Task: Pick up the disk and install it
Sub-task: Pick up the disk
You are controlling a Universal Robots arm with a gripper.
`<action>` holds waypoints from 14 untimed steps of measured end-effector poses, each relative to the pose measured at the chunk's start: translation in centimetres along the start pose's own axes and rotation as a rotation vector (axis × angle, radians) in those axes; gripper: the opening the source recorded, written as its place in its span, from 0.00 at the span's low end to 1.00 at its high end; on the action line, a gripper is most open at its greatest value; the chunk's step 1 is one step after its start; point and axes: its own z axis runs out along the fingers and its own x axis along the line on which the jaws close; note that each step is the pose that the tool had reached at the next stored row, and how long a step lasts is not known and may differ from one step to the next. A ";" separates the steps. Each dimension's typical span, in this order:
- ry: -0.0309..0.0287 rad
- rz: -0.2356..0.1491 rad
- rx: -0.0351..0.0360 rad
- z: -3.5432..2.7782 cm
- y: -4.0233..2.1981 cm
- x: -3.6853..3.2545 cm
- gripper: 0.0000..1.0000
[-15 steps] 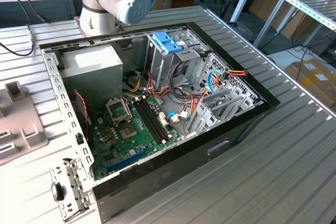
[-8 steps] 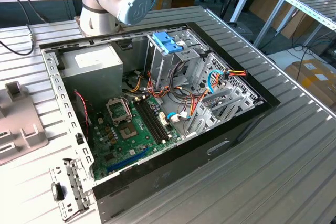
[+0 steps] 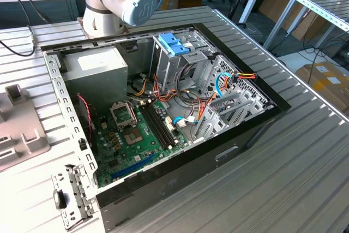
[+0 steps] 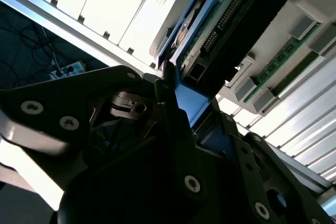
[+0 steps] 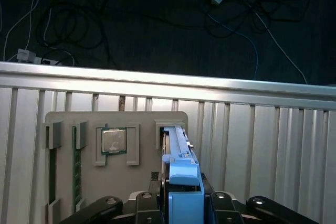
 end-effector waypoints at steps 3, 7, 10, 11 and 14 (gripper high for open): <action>-0.0005 0.000 -0.0001 -0.31 0.01 -0.01 0.37; -0.0021 0.000 0.0001 -0.88 0.03 -0.03 0.37; -0.0031 0.000 0.0002 -1.32 0.05 -0.05 0.37; -0.0035 0.000 0.0002 -1.46 0.05 -0.06 0.37; -0.0067 0.000 0.0005 -1.56 0.06 -0.05 0.37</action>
